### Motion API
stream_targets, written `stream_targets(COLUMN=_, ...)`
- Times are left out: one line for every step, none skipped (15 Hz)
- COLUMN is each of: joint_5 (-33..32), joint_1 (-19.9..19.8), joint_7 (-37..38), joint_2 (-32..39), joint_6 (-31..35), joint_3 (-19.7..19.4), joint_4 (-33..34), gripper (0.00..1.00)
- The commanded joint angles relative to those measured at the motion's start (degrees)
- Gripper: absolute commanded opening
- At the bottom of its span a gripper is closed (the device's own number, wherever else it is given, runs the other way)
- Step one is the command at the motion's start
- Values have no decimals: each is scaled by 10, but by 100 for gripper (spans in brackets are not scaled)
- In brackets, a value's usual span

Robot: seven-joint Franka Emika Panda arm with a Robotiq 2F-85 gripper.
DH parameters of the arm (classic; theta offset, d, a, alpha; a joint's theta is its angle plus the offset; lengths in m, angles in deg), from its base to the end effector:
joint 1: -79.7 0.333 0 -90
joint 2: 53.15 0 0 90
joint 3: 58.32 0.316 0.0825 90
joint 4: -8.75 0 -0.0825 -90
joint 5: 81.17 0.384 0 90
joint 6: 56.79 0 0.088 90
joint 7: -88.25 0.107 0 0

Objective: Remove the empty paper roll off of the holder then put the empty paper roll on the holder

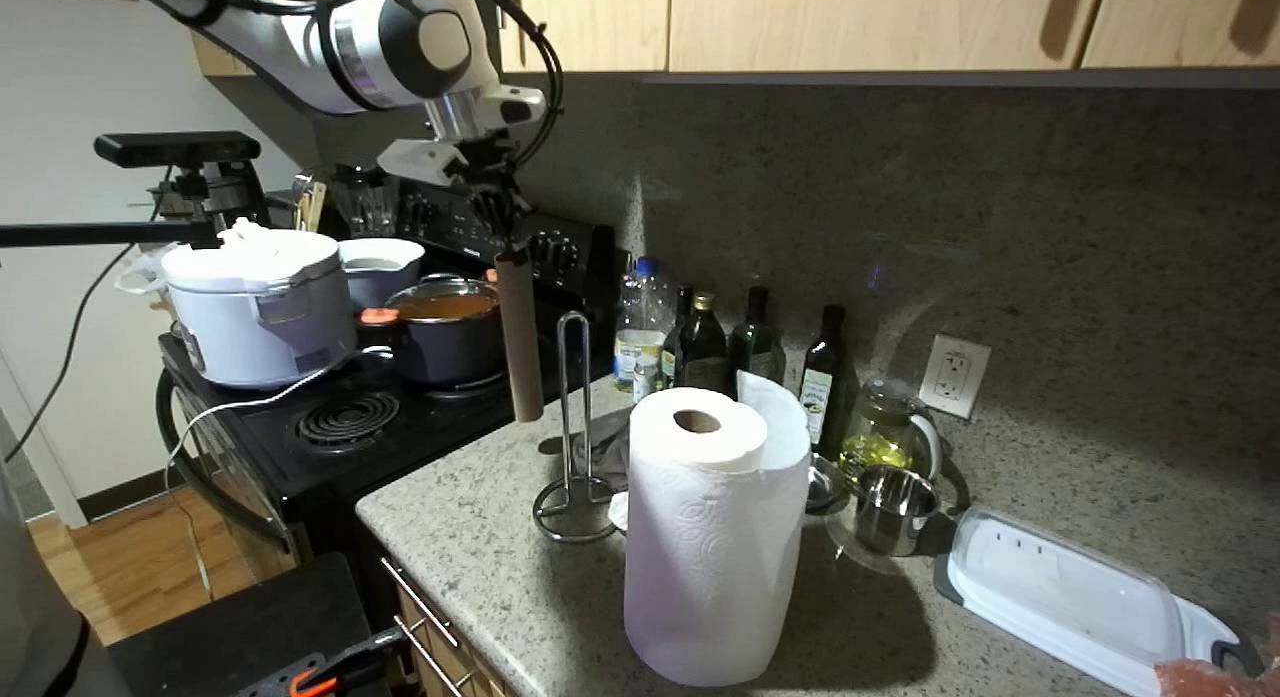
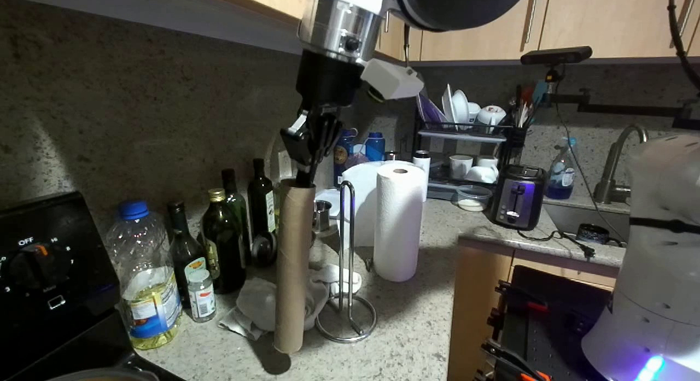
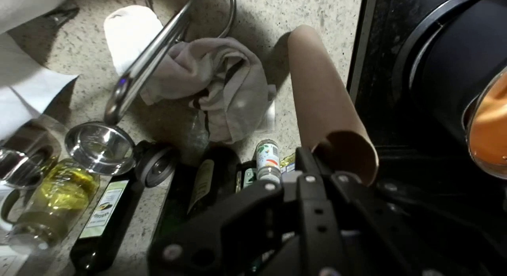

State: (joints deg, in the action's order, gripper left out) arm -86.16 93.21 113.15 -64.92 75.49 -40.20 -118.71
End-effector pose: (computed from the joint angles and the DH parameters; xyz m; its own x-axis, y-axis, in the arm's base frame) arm 0.4357 0.2739 0.4844 0.9387 0.1632 0.3038 0.1667 -0.9859 0.0145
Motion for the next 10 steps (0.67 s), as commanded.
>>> stream_targets(joint_5=-40, joint_1=-5, joint_7=36, joint_2=-39, joint_6=-68, joint_3=21, joint_4=22, gripper=0)
stream_targets(joint_5=-46, joint_1=-6, joint_7=42, joint_2=-46, joint_6=-84, joint_3=25, joint_4=29, gripper=0)
stream_targets(joint_5=-50, joint_1=-7, joint_7=44, joint_2=-53, joint_6=-96, joint_3=29, joint_4=34, gripper=0)
stream_targets(joint_5=-55, joint_1=-8, joint_7=46, joint_2=-58, joint_6=-107, joint_3=32, joint_4=40, gripper=0)
stream_targets(joint_5=-57, joint_1=-8, joint_7=46, joint_2=-64, joint_6=-116, joint_3=35, joint_4=44, gripper=0)
stream_targets(joint_5=-58, joint_1=-9, joint_7=48, joint_2=-71, joint_6=-122, joint_3=37, joint_4=46, gripper=0)
stream_targets(joint_5=-60, joint_1=-9, joint_7=50, joint_2=-78, joint_6=-126, joint_3=39, joint_4=48, gripper=0)
stream_targets(joint_5=-63, joint_1=-9, joint_7=56, joint_2=-88, joint_6=-124, joint_3=41, joint_4=46, gripper=0)
stream_targets(joint_5=-64, joint_1=-10, joint_7=57, joint_2=-97, joint_6=-123, joint_3=43, joint_4=43, gripper=0)
stream_targets(joint_5=-65, joint_1=-11, joint_7=60, joint_2=-106, joint_6=-124, joint_3=46, joint_4=43, gripper=0)
